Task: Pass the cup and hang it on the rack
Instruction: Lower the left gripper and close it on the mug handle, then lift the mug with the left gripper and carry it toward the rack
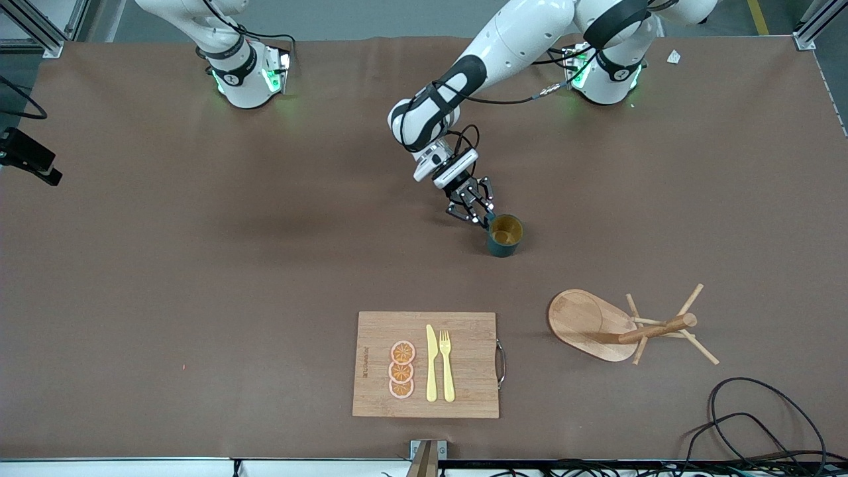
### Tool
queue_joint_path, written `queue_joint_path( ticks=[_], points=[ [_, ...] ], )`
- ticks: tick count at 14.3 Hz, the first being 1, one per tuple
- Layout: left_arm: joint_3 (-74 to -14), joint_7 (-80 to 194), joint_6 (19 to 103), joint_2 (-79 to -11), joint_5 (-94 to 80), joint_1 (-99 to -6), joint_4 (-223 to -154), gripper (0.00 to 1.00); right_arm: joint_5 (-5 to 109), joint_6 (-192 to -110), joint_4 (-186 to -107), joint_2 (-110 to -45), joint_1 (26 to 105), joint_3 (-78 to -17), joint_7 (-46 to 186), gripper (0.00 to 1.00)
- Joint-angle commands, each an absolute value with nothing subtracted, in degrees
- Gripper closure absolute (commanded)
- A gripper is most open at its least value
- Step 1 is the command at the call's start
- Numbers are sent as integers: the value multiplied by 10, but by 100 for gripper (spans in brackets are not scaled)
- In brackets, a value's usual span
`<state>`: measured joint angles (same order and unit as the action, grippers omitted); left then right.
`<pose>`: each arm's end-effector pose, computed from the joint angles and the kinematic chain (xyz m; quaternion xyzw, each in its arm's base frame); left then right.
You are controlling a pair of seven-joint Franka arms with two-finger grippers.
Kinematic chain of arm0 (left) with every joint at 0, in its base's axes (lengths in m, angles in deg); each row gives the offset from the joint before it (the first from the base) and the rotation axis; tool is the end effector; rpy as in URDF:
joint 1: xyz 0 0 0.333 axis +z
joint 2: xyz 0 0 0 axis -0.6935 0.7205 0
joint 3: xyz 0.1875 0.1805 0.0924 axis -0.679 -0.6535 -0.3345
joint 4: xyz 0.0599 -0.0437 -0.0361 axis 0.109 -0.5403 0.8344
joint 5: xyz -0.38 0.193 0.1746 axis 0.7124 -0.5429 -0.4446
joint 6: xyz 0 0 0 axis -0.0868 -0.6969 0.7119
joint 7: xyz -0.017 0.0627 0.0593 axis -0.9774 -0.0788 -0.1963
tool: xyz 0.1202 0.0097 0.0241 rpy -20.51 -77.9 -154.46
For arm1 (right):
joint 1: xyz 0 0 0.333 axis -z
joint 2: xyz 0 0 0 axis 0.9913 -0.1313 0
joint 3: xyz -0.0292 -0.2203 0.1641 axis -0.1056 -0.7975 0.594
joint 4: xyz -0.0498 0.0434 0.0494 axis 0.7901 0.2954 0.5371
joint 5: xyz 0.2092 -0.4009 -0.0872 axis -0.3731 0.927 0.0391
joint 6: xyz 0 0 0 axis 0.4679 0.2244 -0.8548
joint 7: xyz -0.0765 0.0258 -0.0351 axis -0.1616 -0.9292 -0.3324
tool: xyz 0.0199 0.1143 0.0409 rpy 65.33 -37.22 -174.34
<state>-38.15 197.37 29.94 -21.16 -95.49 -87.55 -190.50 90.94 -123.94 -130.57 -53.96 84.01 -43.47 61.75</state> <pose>0.3202 -0.4922 0.0162 -0.7758 -0.2521 -0.5280 0.2362 0.6223 -0.0391 0.6266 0.9973 -0.0560 0.0425 0.0198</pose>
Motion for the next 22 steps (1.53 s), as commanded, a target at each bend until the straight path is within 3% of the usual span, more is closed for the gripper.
queue_joint_path(
  ticks=[1, 4, 7, 9, 17, 22],
  points=[
    [-383, 1967, 288, -207, -963, -879, -1895, 78, 920, -1231, -1298, -543, 839, -435, 621, 0],
    [-381, 1907, 283, -210, -951, -879, -1841, 80, 920, -1231, -1298, -543, 839, -435, 621, 0],
    [-381, 1776, 268, -213, -851, -879, -1724, 92, 919, -1231, -1298, -543, 838, -435, 619, 0],
    [-380, 1741, 268, -224, -826, -876, -1686, 96, 920, -1231, -1298, -543, 839, -435, 621, 0],
    [-371, 1712, 303, -233, -694, -842, -1568, 99, 919, -1231, -1298, -543, 839, -435, 621, 0],
    [-368, 1710, 395, -285, -544, -777, -1563, 99, 919, -1231, -1298, -543, 840, -435, 621, 0]
  ],
)
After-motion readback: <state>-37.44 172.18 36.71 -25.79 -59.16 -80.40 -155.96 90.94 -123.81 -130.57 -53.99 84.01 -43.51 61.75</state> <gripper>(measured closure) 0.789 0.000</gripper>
